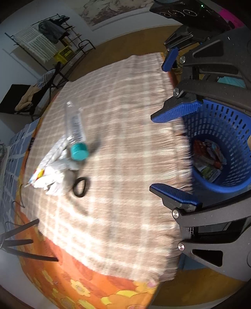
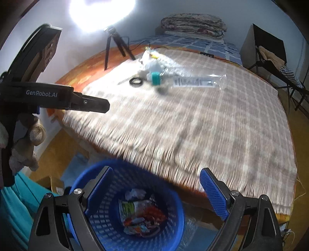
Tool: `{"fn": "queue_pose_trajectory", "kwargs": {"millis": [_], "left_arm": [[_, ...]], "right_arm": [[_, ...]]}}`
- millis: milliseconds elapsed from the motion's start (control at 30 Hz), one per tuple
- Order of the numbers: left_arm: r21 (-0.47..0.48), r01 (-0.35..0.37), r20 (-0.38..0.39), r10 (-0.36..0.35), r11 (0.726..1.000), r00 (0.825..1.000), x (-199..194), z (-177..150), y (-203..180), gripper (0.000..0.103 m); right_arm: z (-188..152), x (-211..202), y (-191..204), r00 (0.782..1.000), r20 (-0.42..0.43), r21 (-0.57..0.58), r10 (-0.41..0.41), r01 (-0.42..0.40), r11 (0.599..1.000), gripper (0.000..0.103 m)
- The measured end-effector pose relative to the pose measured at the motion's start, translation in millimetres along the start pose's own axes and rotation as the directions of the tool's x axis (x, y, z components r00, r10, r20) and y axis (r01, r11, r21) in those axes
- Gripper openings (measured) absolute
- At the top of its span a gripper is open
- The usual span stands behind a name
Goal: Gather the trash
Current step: 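Move both grippers back over the table toward the white bag and clear bottle, then close the left gripper on the white plastic bag while the right gripper grasps the clear bottle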
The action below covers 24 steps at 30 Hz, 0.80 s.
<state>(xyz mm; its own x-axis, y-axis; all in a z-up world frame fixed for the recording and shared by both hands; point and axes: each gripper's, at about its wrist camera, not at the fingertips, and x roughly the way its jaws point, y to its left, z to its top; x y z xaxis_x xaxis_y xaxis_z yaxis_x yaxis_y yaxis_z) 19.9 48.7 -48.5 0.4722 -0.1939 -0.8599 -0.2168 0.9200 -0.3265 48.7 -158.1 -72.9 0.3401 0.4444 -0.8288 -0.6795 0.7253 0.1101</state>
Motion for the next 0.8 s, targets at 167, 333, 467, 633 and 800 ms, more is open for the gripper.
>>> {"fn": "queue_pose_trajectory", "kwargs": {"millis": [167, 333, 467, 633, 800], "left_arm": [[-0.049, -0.015, 0.050, 0.017, 0.999, 0.999, -1, 40, 15, 0.067], [-0.082, -0.020, 0.080, 0.027, 0.996, 0.996, 7, 80, 25, 0.067], [-0.112, -0.030, 0.089, 0.040, 0.993, 0.995, 19, 109, 34, 0.067], [-0.185, -0.020, 0.070, 0.033, 0.983, 0.997, 42, 136, 49, 0.067], [-0.214, -0.011, 0.046, 0.021, 0.977, 0.999, 62, 151, 53, 0.067]], "right_arm": [[32, 8, -20, 1.000, 0.025, 0.092, 0.014, -0.016, 0.996, 0.093], [71, 24, -54, 0.998, 0.039, 0.248, 0.047, -0.055, 0.967, 0.093], [101, 41, -80, 0.997, 0.055, 0.348, 0.046, -0.062, 0.935, 0.093], [132, 60, -99, 0.998, 0.069, 0.399, 0.007, -0.034, 0.916, 0.093], [153, 87, -117, 0.998, 0.054, 0.494, 0.018, -0.043, 0.869, 0.093]]}}
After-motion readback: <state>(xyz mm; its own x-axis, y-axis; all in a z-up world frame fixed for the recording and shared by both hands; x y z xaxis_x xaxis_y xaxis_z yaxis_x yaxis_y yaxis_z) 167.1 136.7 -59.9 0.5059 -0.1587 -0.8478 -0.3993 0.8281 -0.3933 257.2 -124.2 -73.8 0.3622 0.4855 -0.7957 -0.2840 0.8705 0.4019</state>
